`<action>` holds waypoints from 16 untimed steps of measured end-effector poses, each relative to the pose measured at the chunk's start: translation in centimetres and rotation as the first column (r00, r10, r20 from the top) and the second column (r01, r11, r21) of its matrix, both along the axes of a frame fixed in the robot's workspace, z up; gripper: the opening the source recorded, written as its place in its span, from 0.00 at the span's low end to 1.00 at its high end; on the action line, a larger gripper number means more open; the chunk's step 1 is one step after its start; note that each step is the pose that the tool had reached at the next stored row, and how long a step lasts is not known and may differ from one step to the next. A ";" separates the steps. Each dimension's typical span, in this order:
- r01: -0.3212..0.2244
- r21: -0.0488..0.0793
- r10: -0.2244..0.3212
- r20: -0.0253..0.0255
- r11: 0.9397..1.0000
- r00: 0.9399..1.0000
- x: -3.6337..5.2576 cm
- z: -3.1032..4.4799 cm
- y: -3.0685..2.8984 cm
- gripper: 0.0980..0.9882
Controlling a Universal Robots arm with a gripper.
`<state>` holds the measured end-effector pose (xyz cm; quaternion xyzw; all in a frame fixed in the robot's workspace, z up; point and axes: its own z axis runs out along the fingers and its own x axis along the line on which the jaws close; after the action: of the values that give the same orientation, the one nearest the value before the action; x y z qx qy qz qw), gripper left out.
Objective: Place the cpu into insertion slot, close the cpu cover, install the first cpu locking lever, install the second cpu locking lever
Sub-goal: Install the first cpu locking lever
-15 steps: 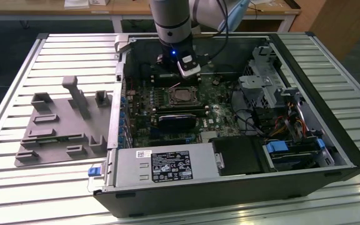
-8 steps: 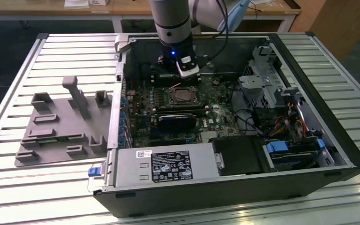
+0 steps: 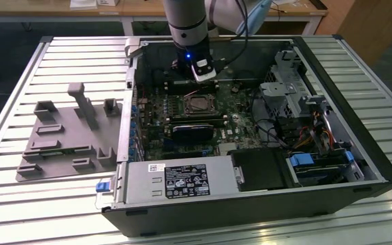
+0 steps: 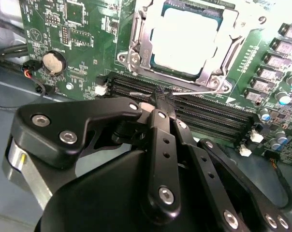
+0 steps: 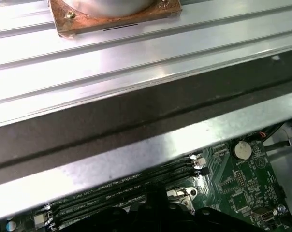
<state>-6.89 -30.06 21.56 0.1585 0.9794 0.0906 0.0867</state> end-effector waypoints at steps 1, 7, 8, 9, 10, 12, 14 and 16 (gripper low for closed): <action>0.000 0.000 0.000 0.000 1.000 1.000 0.00 -0.05 0.00 0.00; 0.003 -0.001 -0.003 0.008 1.000 1.000 -0.01 -0.61 0.00 0.00; 0.004 -0.001 -0.004 0.009 1.000 1.000 0.00 -0.68 0.00 0.00; 0.004 -0.001 -0.004 0.010 1.000 1.000 0.00 -0.72 0.00 0.00; 0.005 -0.003 -0.005 0.010 1.000 1.000 0.00 -0.74 0.00 0.00; 0.011 -0.009 -0.011 0.010 1.000 1.000 -0.01 -0.79 0.01 0.00; 0.018 -0.015 -0.018 0.010 1.000 1.000 0.00 -0.83 0.07 0.00; 0.022 -0.018 -0.021 0.010 1.000 1.000 -0.01 -0.86 0.26 0.00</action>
<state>-6.90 -29.80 20.69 0.1679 0.9779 0.0818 0.0939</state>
